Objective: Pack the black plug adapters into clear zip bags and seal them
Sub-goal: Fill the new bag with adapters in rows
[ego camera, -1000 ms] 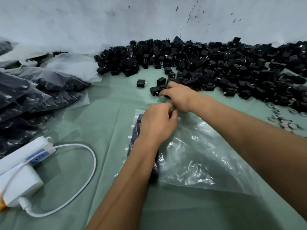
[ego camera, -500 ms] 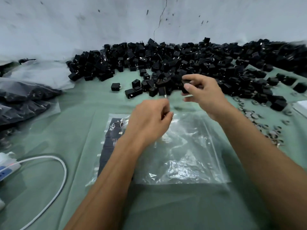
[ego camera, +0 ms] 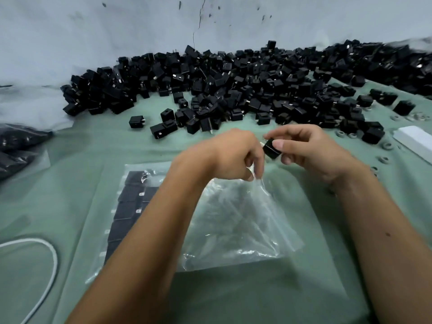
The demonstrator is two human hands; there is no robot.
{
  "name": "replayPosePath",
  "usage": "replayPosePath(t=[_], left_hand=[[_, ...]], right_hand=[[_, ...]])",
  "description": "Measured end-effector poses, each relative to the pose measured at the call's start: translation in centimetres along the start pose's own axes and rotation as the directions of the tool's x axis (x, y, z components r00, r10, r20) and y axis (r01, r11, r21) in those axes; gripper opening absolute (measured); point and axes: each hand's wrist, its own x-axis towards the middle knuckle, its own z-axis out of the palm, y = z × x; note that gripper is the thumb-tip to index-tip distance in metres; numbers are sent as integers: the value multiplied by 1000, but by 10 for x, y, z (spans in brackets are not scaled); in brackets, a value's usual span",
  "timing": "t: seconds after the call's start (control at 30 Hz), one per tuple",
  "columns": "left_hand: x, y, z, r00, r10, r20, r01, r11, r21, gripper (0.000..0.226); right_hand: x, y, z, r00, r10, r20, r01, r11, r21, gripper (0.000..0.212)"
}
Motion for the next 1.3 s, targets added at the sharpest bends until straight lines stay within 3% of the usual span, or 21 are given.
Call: replayPosePath(t=[0.13,0.23,0.43,0.53,0.63,0.7,0.8,0.83,0.87,0.9,0.93,1.0,1.1,1.17,1.3], left_hand=[[-8,-11,-15,998,-58,-39,55,996,-65,19],[-13,-9,-24,998,-31,-58,24,994,-111,17],[-22,4,-38,981,122,-149,-152,966,-211,20],[-21,10,-36,973,146,-180,-192,942,-276,11],[-23,9,-37,964,183,-192,-239,914,-328,9],[-30,-3,-43,959,180,-219,-253,893,-372,15],[-53,-45,-57,949,-41,-313,-125,863,-490,17],[-64,-63,-60,934,-139,-328,-48,862,-504,14],[-76,-81,-62,917,-233,-325,43,866,-498,12],[-87,-97,-62,897,-327,-298,154,862,-483,11],[-98,-112,-61,876,-417,-245,274,845,-459,10],[-115,-134,-57,827,-556,-81,485,780,-395,12],[-132,-154,-50,772,-629,90,610,695,-381,18],[-137,-160,-49,764,-635,114,617,666,-420,20],[-135,-166,-46,772,-624,120,603,661,-446,22]], right_hand=[[-11,-12,5,948,119,295,-52,973,-226,30],[-15,-19,24,908,141,395,-35,964,-263,29],[-13,-22,64,863,31,505,187,908,-376,28],[-10,-9,89,907,35,419,124,930,-345,28],[-8,-5,112,911,-87,403,292,827,-481,23],[-3,-4,118,870,-141,473,375,812,-447,25],[2,1,116,855,-130,501,379,818,-434,54],[3,5,117,848,-144,510,428,754,-499,55],[5,13,117,844,-191,502,485,670,-562,40],[6,19,118,831,-264,489,542,583,-606,34],[7,26,120,832,-318,454,553,533,-640,46],[10,34,127,821,-378,427,570,539,-619,64],[15,42,130,721,-483,497,683,369,-631,63],[19,39,128,737,-427,524,666,324,-672,48],[30,26,136,829,-267,491,558,449,-698,34]])
